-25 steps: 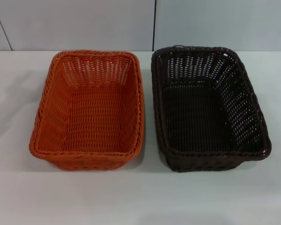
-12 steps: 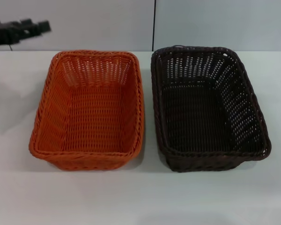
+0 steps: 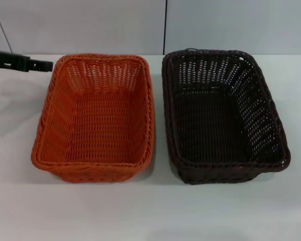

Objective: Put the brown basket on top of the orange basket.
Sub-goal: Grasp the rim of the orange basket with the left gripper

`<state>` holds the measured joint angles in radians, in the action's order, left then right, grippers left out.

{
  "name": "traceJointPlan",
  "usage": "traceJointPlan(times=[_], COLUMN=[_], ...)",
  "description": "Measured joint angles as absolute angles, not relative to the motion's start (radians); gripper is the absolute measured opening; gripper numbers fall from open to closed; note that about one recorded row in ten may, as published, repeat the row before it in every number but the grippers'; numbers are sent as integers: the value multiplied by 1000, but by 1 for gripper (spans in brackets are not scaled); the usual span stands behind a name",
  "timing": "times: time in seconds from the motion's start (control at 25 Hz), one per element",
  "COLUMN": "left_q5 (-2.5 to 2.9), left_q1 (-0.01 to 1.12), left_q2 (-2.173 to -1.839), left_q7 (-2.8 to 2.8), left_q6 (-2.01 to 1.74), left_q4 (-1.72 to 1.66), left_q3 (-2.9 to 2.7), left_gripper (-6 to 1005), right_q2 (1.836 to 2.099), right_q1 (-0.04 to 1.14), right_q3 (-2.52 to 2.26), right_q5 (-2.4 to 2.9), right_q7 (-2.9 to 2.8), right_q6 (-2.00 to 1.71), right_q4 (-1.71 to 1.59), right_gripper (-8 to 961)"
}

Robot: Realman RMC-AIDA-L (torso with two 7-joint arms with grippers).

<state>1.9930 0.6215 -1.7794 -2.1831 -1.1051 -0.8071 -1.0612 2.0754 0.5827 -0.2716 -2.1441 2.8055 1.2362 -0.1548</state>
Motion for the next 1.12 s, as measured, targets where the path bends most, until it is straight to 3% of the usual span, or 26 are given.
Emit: traceJointPlan(times=[0.08,0.12,0.28,0.52,1.12], left_q5=[2250,2307,2367,2543,2592], left_q1=[648,656,668,719,701], left_q2=[-1834,-1844,-1855,-1902,-1965], left_q7=[-2302,-2334,-2365,-2433,-2424], left_q6=[-1135,-1151,-1179,-1279,-1239], left_q4=[-889,-904,-915,-910,-863], left_q3=[-1006,-1002,-994,-923,-901], left_gripper=[768,768,768,768,767], right_q2=[2075,2075,2074,2074,2074], right_q1=[582,582,582,581,582], right_q3=[-271,-271,-271,-271,-272], right_q5=[-2151,-2153,-2154,-2154,-2154], right_q7=[2806,2806,2806,2806,2807], right_q6=[1235,1235,1235,1235,1235], right_q4=[-155,-155,-156,-155,-155], right_gripper=[638,638,638,638,638])
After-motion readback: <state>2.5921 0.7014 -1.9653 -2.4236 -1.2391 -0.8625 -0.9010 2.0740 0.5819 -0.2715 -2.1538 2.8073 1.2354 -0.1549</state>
